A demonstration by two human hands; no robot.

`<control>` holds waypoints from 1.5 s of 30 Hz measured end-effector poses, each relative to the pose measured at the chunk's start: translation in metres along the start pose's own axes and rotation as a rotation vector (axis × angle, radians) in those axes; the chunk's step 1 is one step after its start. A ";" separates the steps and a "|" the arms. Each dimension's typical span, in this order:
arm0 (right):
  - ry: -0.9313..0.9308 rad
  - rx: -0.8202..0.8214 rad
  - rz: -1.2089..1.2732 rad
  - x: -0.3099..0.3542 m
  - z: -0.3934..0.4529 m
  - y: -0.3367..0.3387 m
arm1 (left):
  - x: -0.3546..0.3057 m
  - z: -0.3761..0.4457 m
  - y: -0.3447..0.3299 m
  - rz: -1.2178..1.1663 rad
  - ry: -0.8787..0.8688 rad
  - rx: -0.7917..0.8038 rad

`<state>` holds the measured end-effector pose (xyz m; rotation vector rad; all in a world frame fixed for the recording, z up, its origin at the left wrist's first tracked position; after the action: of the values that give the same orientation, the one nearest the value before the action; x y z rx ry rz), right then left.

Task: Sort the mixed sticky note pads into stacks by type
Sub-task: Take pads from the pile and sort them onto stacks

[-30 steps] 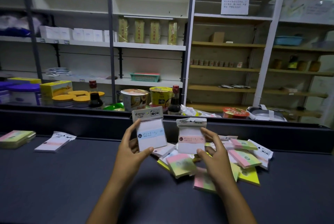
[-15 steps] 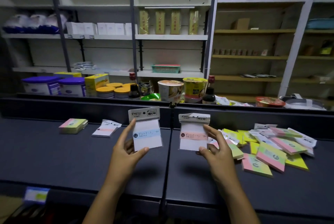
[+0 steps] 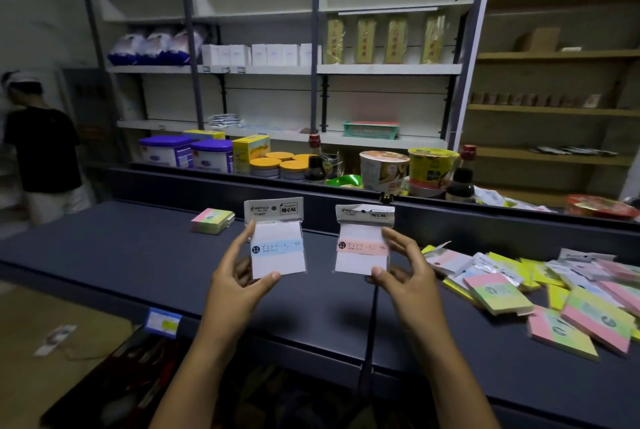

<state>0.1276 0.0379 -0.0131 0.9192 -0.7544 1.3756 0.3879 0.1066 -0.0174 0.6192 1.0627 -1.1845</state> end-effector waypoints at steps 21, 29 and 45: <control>-0.036 -0.005 -0.137 -0.031 0.099 -0.172 | 0.050 0.145 0.136 0.034 0.016 0.055; -0.104 0.045 -0.234 -0.058 0.138 -0.212 | 0.085 0.201 0.162 0.025 0.037 0.111; -0.081 0.194 -0.733 -0.106 0.153 -0.243 | 0.089 0.201 0.169 0.016 -0.010 0.091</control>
<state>0.3724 -0.1393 -0.0585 1.2514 -0.2831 0.7688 0.6147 -0.0512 -0.0377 0.6906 0.9979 -1.2256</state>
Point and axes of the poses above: each hand's wrist, its own z-axis towards the middle knuckle, its own y-axis out of the back of the hand, x = y × z, the point moved 7 cm from there along z, towards the middle knuckle, and after that the axes turned 8 degrees about -z, right-handed, at the moved point
